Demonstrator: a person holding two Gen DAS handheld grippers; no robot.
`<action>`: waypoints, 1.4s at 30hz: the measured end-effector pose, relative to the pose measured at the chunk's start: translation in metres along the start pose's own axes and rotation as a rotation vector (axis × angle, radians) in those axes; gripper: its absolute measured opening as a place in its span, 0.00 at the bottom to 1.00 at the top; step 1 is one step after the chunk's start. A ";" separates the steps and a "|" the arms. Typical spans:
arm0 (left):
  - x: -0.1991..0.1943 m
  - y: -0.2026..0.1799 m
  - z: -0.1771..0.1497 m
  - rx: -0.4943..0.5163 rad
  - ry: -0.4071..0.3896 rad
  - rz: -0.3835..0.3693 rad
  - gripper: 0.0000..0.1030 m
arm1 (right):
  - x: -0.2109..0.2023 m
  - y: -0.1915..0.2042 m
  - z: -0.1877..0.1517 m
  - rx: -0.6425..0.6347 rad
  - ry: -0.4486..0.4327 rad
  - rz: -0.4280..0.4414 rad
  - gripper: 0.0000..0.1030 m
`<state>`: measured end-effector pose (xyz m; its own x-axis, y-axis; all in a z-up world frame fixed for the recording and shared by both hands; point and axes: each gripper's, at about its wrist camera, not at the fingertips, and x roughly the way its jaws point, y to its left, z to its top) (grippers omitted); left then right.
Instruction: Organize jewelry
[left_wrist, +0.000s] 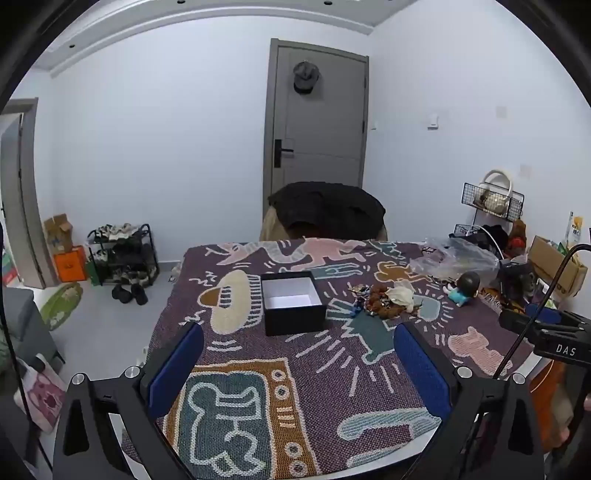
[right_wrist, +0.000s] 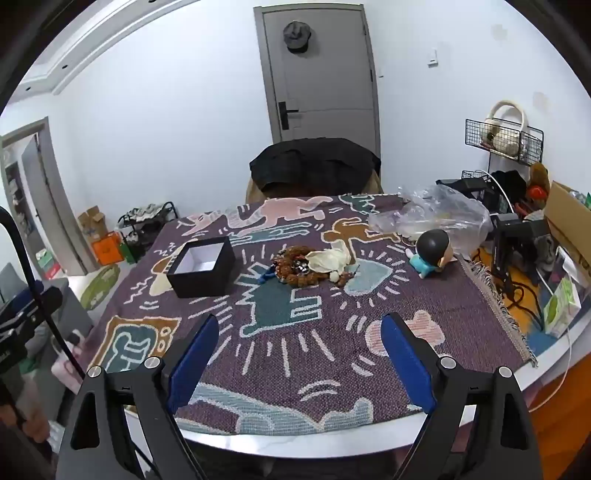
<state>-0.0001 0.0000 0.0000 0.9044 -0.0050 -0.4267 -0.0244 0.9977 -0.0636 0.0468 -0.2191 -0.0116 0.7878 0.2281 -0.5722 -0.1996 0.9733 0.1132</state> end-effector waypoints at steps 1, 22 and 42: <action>0.000 0.000 0.000 0.000 0.008 0.001 1.00 | 0.001 0.002 0.000 -0.005 0.003 0.000 0.87; -0.004 -0.004 0.001 0.005 -0.003 -0.028 1.00 | -0.009 -0.005 0.005 -0.006 -0.038 0.003 0.87; -0.005 -0.001 0.005 -0.001 -0.007 -0.034 1.00 | -0.010 0.003 0.006 -0.025 -0.050 -0.013 0.87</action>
<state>-0.0025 -0.0003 0.0072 0.9077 -0.0380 -0.4180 0.0056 0.9969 -0.0784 0.0414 -0.2184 -0.0006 0.8184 0.2169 -0.5321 -0.2031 0.9754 0.0851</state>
